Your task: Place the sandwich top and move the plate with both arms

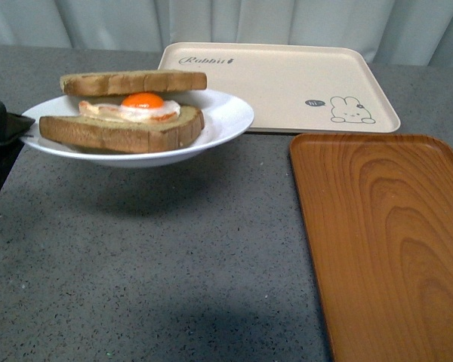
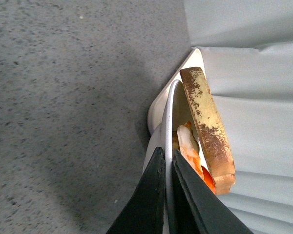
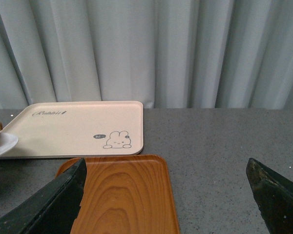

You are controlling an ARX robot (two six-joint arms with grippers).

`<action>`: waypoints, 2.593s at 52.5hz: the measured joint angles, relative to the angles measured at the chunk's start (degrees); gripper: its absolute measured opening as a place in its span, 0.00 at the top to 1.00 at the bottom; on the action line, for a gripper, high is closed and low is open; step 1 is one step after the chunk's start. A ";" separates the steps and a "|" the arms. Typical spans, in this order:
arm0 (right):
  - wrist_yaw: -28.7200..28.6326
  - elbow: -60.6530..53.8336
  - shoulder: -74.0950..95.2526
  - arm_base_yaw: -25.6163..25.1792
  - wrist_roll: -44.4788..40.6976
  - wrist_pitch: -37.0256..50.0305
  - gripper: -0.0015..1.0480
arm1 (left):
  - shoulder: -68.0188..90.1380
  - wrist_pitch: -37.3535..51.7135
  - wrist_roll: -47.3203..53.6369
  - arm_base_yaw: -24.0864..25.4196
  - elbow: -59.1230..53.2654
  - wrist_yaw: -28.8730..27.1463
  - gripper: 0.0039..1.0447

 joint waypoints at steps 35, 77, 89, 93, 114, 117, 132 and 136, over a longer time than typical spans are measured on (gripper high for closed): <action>0.00 0.00 0.00 0.00 0.00 0.00 0.09 | 19.39 -6.56 4.42 0.15 29.79 -0.68 0.96; 0.00 0.00 0.00 0.00 0.00 0.00 0.09 | 32.61 -11.54 4.98 -4.13 44.78 -3.76 0.96; 0.00 0.00 0.00 0.00 0.00 0.00 0.09 | 34.25 -12.13 4.92 -3.41 46.12 -4.79 0.96; 0.00 0.00 0.00 0.00 0.00 0.00 0.09 | 34.56 -12.17 4.92 -3.26 46.31 -4.74 0.96; 0.00 0.00 0.00 0.00 0.00 0.00 0.09 | 33.64 -14.10 6.97 -2.45 41.77 -6.25 0.45; 0.00 0.00 0.00 0.00 0.00 0.00 0.09 | 32.70 -14.23 7.37 -1.97 40.85 -6.36 0.36; 0.00 0.00 0.00 0.00 0.00 0.00 0.09 | 25.29 -13.86 11.13 1.68 33.70 -4.94 0.06; 0.00 0.00 0.00 0.00 0.00 0.00 0.09 | 22.32 -14.10 12.17 2.99 30.95 -2.93 0.06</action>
